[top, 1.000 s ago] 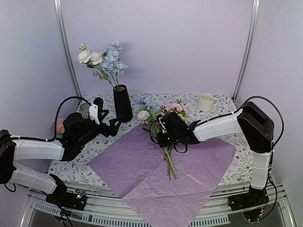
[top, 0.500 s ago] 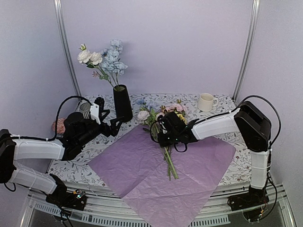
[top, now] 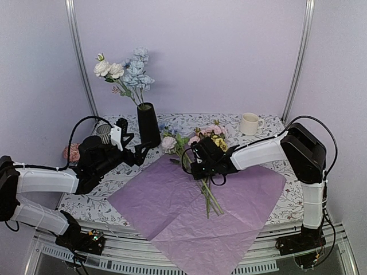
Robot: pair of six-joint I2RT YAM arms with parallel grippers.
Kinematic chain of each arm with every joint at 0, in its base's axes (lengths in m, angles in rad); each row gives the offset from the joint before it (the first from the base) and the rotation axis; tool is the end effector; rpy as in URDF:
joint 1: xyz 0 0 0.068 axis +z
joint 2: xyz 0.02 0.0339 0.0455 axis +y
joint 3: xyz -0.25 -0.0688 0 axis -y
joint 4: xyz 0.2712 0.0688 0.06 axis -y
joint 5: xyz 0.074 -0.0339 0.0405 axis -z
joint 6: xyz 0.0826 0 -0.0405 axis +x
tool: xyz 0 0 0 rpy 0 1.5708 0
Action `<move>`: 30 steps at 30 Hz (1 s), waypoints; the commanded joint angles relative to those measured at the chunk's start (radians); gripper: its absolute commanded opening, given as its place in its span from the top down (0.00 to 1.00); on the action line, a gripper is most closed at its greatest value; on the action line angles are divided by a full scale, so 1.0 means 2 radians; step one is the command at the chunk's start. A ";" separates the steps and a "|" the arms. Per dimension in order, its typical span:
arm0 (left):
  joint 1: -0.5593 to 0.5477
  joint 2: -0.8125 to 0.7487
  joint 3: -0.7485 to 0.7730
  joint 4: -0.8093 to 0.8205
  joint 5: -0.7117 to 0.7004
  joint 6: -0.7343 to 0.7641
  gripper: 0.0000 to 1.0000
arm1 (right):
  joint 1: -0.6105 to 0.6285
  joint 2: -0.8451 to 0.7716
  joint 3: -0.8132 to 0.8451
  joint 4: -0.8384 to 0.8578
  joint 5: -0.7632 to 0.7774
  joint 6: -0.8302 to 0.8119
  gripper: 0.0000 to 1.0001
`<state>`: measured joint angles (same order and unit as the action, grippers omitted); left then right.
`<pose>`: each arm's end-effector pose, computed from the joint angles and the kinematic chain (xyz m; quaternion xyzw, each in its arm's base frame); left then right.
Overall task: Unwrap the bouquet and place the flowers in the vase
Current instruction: Pick up the fake flower from the flattened wrapping paper.
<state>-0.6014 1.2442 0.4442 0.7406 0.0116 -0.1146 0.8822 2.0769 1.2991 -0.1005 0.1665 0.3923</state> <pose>0.2700 -0.1864 0.1882 0.1793 0.7054 -0.2443 0.6408 0.3129 0.3587 0.0650 -0.1999 0.9163 0.1384 0.3184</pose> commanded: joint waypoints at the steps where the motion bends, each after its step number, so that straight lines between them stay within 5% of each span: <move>1: -0.010 0.004 0.014 -0.002 -0.003 0.009 0.05 | -0.003 -0.037 -0.025 0.028 0.010 0.003 0.96; 19: -0.030 0.010 0.022 -0.010 0.003 0.014 0.05 | -0.002 -0.226 -0.204 0.217 0.011 -0.030 0.96; 30: -0.045 0.050 0.073 0.009 0.059 -0.119 0.05 | 0.002 -0.348 -0.309 0.336 -0.035 -0.073 0.96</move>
<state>-0.6632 1.3190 0.5262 0.7380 0.0975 -0.2119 0.8822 1.4723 0.7326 0.4297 0.1631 0.2974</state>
